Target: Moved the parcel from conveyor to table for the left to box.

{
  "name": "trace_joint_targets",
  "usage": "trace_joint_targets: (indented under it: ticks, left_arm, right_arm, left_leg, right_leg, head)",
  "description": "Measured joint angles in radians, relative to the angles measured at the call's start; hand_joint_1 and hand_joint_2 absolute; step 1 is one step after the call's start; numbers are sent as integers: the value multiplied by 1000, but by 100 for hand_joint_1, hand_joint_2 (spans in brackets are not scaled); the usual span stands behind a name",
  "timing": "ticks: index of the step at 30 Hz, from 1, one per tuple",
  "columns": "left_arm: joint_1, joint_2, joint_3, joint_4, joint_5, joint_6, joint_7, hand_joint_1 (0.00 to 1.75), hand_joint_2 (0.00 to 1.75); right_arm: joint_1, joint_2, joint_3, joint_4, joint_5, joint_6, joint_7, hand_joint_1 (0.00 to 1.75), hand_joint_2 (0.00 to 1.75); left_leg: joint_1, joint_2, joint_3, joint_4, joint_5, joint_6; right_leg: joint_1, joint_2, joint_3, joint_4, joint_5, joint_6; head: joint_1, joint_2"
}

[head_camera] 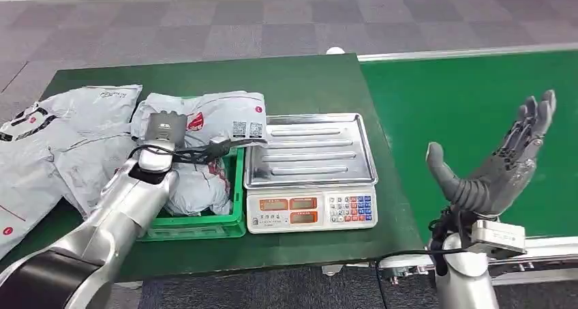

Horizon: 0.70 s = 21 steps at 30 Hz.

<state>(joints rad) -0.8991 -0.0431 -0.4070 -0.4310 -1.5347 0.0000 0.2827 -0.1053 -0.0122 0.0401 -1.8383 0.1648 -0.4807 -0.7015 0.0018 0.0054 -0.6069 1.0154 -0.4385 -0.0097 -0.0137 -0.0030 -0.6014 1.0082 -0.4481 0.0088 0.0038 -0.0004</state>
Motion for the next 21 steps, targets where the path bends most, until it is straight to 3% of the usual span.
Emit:
trace_joint_targets:
  ticks: [21]
  left_arm:
    - [-15, 6, -24, 48, 0, 0, 0, 175, 175]
  right_arm:
    - [0, 7, -5, 0, 0, 0, 0, 0, 175]
  left_leg:
    - [0, 0, 0, 0, 0, 0]
  right_leg:
    - [0, 0, 0, 0, 0, 0]
  head:
    - [0, 0]
